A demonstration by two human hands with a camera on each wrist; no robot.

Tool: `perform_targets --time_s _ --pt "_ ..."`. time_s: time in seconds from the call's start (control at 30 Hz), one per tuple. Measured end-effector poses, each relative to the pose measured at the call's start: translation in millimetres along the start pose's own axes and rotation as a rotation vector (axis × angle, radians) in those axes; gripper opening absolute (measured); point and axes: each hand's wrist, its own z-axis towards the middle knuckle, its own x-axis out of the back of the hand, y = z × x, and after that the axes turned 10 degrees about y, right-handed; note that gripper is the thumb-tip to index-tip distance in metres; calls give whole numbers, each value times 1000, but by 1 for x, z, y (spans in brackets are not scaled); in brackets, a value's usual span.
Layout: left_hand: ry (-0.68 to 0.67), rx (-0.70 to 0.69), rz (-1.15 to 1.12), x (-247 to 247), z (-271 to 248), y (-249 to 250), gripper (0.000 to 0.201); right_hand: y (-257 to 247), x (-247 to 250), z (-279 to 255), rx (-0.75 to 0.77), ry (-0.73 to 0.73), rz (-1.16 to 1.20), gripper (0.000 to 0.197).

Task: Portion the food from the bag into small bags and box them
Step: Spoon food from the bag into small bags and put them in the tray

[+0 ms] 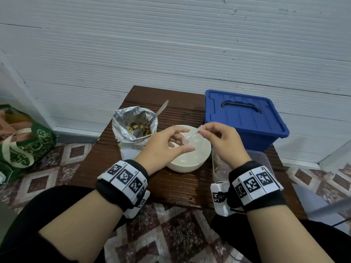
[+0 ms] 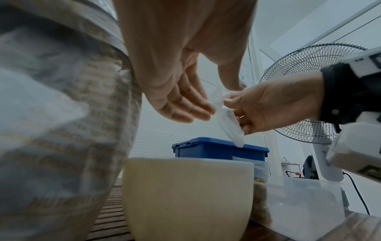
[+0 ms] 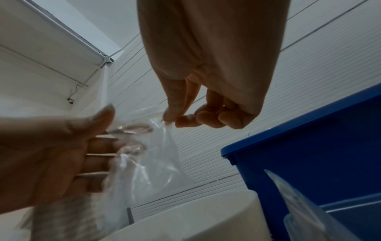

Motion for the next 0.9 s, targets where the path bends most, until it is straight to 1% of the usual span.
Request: perform_targets --time_s 0.1,0.17,0.27,0.43,0.47,0.53,0.6,0.63,0.7,0.77,0.8,0.9 --pt "30 -146 0 3 0 5 29 -1 2 0 0 -42 4 12" --pt "79 -177 23 2 -1 5 23 -1 1 -2 -2 -61 -6 14" --pt "132 -100 27 0 -1 4 22 -2 -1 -4 -34 -64 -6 9" --pt "139 0 7 1 1 6 21 -5 -4 -5 -37 -13 -14 4" --pt "145 18 -5 0 1 6 22 -6 -5 -6 -54 7 -4 8" --pt "157 47 -17 0 1 6 24 -8 -4 -6 -103 21 44 22" --pt "162 62 -21 -1 2 6 26 -12 -3 -7 -137 -24 97 33" --pt "163 68 -26 -1 2 5 27 -13 -3 -8 -137 -57 99 34" --pt "147 78 -48 -1 2 5 29 -15 -4 -9 -120 -79 57 26" --pt "97 75 -67 -1 1 6 36 -13 -6 -9 -102 -48 2 18" --pt "57 58 -58 0 1 6 43 -14 -5 -8 -105 -37 -11 16" --pt "-71 -78 102 2 2 2 76 -16 1 -7 -134 -77 -16 17"
